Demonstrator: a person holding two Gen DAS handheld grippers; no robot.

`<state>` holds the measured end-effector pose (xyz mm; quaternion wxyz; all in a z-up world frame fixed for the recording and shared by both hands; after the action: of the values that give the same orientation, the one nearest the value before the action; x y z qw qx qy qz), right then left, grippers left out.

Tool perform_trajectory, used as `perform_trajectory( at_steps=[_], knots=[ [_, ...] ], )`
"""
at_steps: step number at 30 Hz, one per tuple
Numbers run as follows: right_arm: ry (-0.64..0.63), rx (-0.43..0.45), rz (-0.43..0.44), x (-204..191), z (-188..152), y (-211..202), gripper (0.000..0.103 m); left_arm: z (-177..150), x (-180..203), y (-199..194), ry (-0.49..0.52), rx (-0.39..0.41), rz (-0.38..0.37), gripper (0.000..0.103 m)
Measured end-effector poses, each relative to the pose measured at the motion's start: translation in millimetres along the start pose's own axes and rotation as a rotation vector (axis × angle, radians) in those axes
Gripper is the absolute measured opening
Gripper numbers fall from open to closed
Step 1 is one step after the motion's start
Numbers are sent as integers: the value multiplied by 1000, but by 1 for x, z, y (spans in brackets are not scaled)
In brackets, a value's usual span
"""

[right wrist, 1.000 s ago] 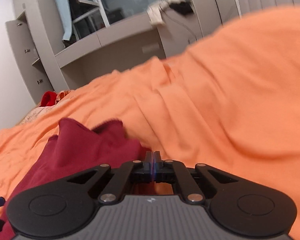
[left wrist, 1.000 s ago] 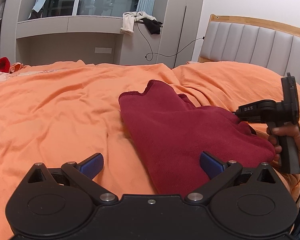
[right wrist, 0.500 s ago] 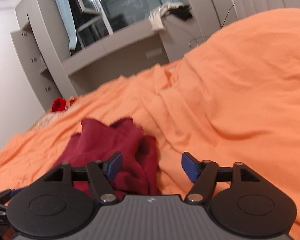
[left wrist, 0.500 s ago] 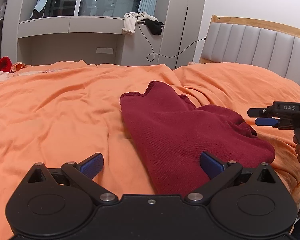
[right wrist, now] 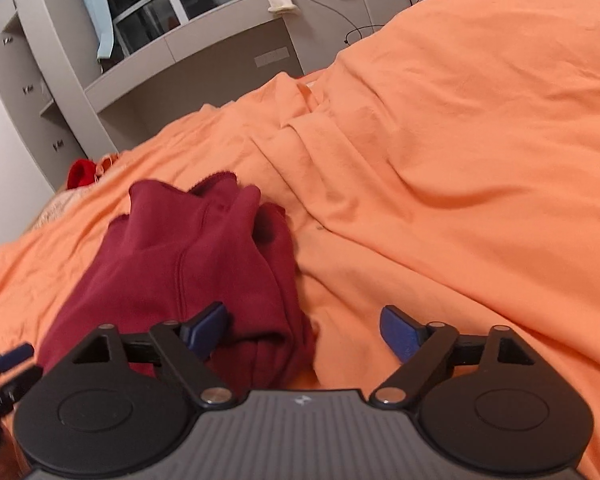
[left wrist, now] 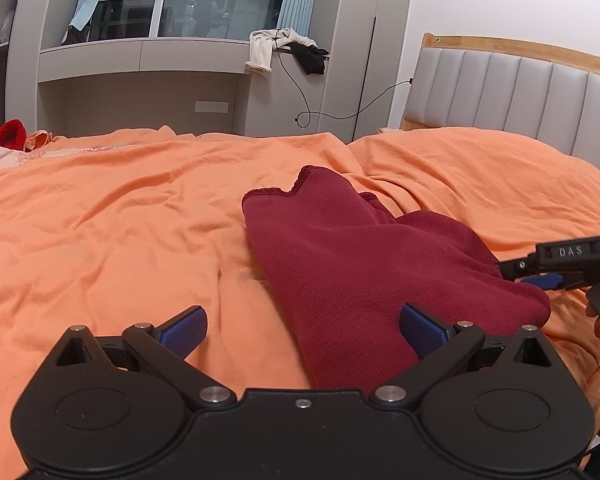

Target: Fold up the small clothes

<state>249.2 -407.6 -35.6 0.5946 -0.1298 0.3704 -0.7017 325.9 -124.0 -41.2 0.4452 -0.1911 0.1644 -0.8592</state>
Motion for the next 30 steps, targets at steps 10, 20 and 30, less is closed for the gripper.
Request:
perform_trajectory(
  at_steps=[10,20,30],
  knots=[
    [25,79,72,2,9,-20,101,0,-1,-2,1,0,6,102],
    [78,113,167,-16,12,-7,103,1,-1,-2,1,0,6,102],
    [155,24,160,-9,-4,20,103,1,-1,-2,1,1,6,103]
  ],
)
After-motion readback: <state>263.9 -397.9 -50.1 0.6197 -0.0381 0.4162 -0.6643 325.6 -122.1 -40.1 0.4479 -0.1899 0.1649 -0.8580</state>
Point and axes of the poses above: each gripper's, at about its wrist camera, not at the fingertips, and y roughly the way its jaws point, x to its right, z to its top, the point moved 10 cm from there along y, roughly the way its jaws point, and after that the axes turned 6 degrees about -z, right-handed, at the moved point
